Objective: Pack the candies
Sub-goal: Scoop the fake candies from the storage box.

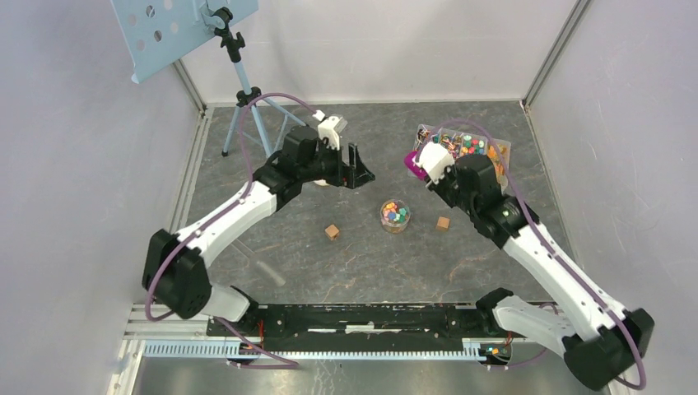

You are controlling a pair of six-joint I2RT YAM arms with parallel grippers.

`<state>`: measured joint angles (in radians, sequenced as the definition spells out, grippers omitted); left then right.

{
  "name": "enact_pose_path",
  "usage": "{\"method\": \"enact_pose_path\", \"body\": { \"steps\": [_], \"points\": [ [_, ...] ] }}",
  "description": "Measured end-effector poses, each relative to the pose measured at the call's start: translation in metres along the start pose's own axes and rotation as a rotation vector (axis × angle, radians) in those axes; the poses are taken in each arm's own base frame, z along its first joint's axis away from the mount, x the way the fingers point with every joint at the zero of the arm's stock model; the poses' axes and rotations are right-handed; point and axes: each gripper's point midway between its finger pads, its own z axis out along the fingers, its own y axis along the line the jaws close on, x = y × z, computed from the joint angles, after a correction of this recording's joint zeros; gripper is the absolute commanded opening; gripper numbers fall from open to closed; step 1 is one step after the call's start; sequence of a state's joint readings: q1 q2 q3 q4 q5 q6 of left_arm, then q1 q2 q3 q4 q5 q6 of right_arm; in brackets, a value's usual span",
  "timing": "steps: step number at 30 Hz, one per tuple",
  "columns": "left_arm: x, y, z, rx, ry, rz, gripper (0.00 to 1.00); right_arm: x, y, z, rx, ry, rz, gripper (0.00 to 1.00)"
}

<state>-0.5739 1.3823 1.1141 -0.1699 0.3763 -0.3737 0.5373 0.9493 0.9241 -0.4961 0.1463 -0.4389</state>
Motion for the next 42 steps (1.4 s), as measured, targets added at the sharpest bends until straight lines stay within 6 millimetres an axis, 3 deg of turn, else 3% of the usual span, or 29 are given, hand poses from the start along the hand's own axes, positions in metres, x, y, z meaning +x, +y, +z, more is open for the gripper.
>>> {"method": "enact_pose_path", "body": {
  "steps": [3, 8, 15, 19, 27, 34, 42],
  "points": [
    [0.004, 0.007, 0.024, -0.007, 0.011, -0.052, 0.87, 0.013, -0.015, 0.017, 0.016, 0.086, 0.098, 0.0],
    [0.002, 0.015, 0.061, -0.024, -0.01, -0.076, 0.83, 0.035, -0.068, 0.036, 0.109, 0.216, 0.348, 0.0],
    [-0.02, 0.021, 0.113, -0.036, -0.073, -0.098, 0.78, 0.055, -0.104, 0.03, 0.193, 0.336, 0.511, 0.0],
    [-0.02, 0.03, 0.146, -0.047, -0.08, -0.108, 0.73, 0.058, -0.119, 0.027, 0.216, 0.396, 0.535, 0.0],
    [-0.015, 0.039, 0.195, -0.049, -0.077, -0.102, 0.65, 0.083, -0.119, 0.03, 0.2, 0.551, 0.544, 0.0],
    [-0.01, 0.047, 0.221, -0.031, -0.089, -0.095, 0.63, 0.098, -0.116, 0.039, 0.182, 0.631, 0.545, 0.0],
    [0.01, 0.058, 0.247, -0.016, -0.058, -0.105, 0.58, 0.116, -0.109, 0.055, 0.16, 0.698, 0.544, 0.0]
  ]
}}
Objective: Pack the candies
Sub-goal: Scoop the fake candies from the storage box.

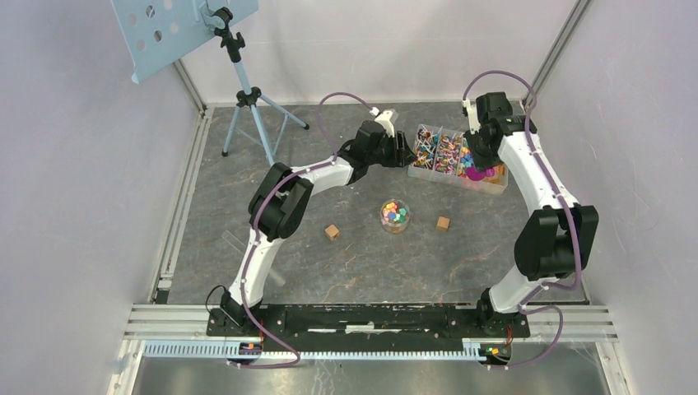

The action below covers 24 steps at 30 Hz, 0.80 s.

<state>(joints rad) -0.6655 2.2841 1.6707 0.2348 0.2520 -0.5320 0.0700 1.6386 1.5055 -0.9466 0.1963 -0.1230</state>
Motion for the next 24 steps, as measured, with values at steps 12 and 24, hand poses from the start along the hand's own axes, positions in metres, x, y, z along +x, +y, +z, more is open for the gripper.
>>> {"method": "enact_pose_path", "body": {
  "steps": [12, 24],
  "points": [
    [0.023, 0.011, 0.013, -0.001, 0.043, -0.043, 0.56, -0.007, -0.001, 0.033, 0.038, -0.015, 0.023, 0.0],
    [0.028, 0.008, 0.013, 0.015, 0.057, -0.043, 0.56, 0.013, 0.003, 0.051, 0.055, -0.088, 0.074, 0.0]
  ]
}}
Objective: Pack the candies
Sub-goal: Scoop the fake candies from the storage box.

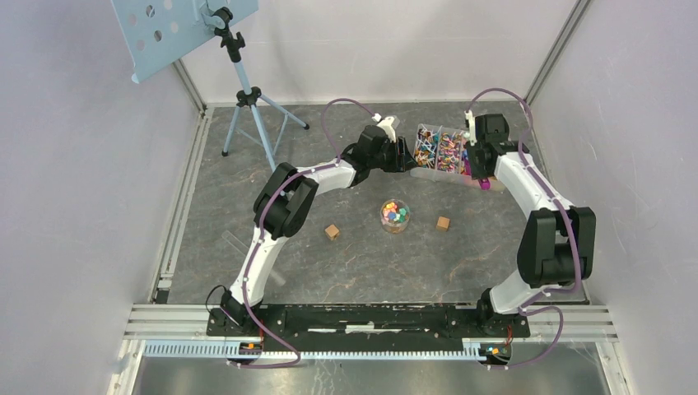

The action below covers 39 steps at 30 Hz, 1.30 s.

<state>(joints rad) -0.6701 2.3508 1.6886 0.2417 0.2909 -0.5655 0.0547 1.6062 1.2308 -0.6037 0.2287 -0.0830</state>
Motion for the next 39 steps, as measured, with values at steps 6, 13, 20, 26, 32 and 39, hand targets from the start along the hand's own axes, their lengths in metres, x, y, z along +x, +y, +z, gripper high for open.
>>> {"method": "enact_pose_path", "body": {
  "steps": [6, 13, 20, 26, 32, 39],
  "points": [
    [0.001, -0.001, 0.0, 0.006, 0.004, 0.0, 0.57, 0.006, 0.0, 0.002, 0.003, -0.057, 0.031, 0.0],
    [0.002, -0.002, 0.0, 0.014, 0.009, 0.0, 0.59, 0.014, 0.005, 0.01, -0.012, -0.11, 0.052, 0.0],
    [0.003, -0.004, -0.001, 0.023, 0.015, 0.001, 0.69, 0.02, 0.006, 0.011, -0.013, -0.141, 0.064, 0.0],
    [0.002, -0.006, -0.002, 0.023, 0.019, 0.0, 0.77, 0.024, 0.003, 0.004, -0.008, -0.194, 0.091, 0.0],
    [-0.008, -0.014, -0.009, 0.027, 0.01, 0.004, 0.99, 0.023, 0.0, -0.003, -0.003, -0.235, 0.103, 0.0],
    [-0.027, -0.03, -0.026, 0.036, -0.013, 0.041, 1.0, 0.017, -0.006, -0.022, -0.001, -0.298, 0.105, 0.0]
  ]
}}
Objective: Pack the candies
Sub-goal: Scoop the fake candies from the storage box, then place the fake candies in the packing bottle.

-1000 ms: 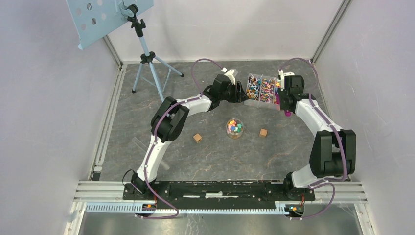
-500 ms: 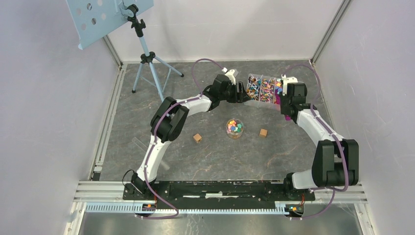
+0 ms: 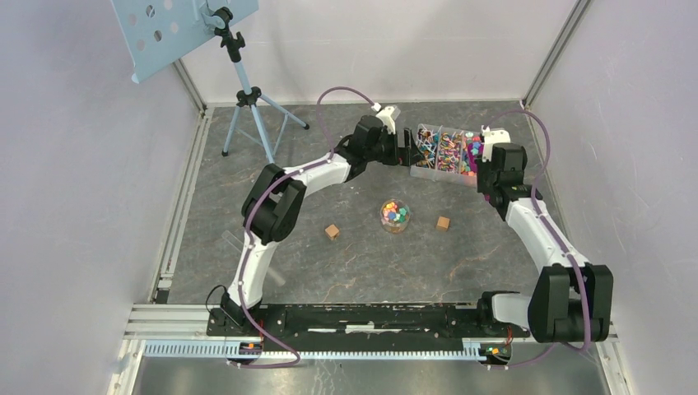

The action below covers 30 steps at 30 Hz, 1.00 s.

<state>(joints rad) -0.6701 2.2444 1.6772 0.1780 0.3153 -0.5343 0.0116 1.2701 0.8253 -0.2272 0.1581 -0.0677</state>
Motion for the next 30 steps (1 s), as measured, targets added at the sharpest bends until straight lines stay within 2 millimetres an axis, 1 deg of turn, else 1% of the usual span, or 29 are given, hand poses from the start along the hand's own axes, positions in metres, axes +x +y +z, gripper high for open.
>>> {"method": "enact_pose_path", "body": {
  "steps": [5, 8, 14, 17, 19, 21, 25, 30],
  "points": [
    [-0.009, -0.011, -0.02, 0.0, -0.004, 0.029, 1.0, -0.006, 0.0, -0.015, -0.017, -0.046, -0.003, 0.0],
    [-0.015, -0.019, -0.035, -0.004, -0.005, 0.044, 1.0, -0.009, 0.002, -0.025, -0.039, -0.07, -0.007, 0.0],
    [-0.037, -0.029, -0.072, -0.035, -0.036, 0.11, 1.0, -0.025, 0.005, -0.047, -0.078, -0.146, -0.028, 0.0],
    [-0.048, -0.031, -0.094, -0.058, -0.057, 0.14, 1.0, -0.032, 0.007, -0.06, -0.102, -0.19, -0.052, 0.0],
    [-0.051, -0.031, -0.106, -0.075, -0.06, 0.156, 1.0, -0.036, 0.009, -0.068, -0.121, -0.217, -0.067, 0.0],
    [-0.052, -0.03, -0.118, -0.094, -0.057, 0.173, 1.0, -0.039, 0.013, -0.077, -0.15, -0.254, -0.084, 0.0],
    [-0.046, -0.029, -0.142, -0.119, -0.026, 0.201, 1.0, -0.042, 0.023, -0.095, -0.2, -0.31, -0.123, 0.0],
    [-0.039, -0.028, -0.168, -0.159, 0.018, 0.254, 1.0, -0.043, 0.034, -0.11, -0.239, -0.343, -0.191, 0.0]
  ]
}}
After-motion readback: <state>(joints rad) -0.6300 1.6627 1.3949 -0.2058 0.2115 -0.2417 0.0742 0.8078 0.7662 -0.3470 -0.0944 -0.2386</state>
